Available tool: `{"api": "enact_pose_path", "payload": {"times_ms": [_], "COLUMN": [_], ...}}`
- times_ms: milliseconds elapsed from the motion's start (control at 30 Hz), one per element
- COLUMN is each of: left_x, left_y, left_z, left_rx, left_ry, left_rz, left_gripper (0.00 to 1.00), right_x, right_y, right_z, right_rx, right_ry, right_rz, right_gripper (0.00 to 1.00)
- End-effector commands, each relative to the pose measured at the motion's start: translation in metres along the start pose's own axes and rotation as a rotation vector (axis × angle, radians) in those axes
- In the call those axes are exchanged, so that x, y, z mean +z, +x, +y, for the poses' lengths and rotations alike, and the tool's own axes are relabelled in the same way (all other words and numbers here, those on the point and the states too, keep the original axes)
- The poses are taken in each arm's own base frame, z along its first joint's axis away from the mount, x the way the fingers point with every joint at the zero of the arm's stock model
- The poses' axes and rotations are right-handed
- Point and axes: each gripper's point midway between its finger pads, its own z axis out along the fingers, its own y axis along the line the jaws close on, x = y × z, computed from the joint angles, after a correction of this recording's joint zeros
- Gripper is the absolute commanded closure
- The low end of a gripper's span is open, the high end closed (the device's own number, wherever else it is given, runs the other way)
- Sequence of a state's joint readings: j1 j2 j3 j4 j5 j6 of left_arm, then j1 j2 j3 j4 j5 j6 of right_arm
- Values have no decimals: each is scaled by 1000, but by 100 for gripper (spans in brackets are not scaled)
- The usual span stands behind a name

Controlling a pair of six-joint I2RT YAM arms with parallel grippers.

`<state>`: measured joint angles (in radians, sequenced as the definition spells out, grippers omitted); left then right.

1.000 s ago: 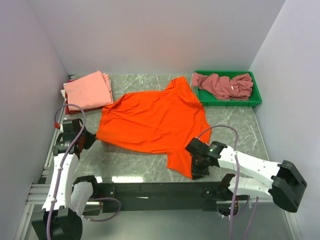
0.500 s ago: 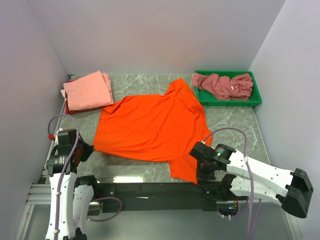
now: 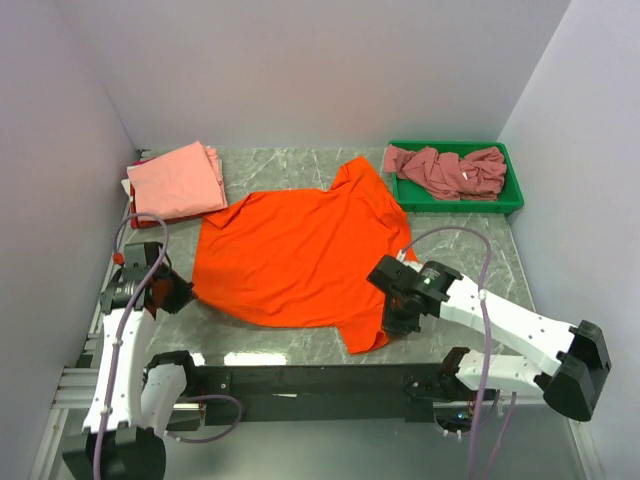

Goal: Fold and stack the t-shirts
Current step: Fold the tshirt

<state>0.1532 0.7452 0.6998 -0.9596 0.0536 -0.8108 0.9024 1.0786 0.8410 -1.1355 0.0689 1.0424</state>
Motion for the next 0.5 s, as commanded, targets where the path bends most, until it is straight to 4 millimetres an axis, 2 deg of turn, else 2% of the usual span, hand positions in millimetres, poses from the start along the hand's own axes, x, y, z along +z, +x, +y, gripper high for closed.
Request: {"api": "enact_pose_path", "payload": {"times_ms": [0, 100, 233, 333, 467], "left_x": [6, 16, 26, 34, 45], "left_y": [-22, -27, -36, -43, -51], "left_z": [-25, -33, -42, -47, -52], "left_rx": [50, 70, 86, 93, 80], "left_ry": [74, 84, 88, 85, 93], "left_rz": [-42, -25, -20, -18, -6], "left_gripper": [99, 99, 99, 100, 99], "right_x": [-7, -10, -14, -16, -14], "right_y": [-41, -74, -114, -136, -165], "right_z": [11, 25, 32, 38, 37], "right_rx": [-13, -4, 10, -9, -3], "right_ry": [-3, -18, -5, 10, 43], "right_rz": [-124, -166, -209, -224, -241], "right_gripper": [100, 100, 100, 100, 100]}}
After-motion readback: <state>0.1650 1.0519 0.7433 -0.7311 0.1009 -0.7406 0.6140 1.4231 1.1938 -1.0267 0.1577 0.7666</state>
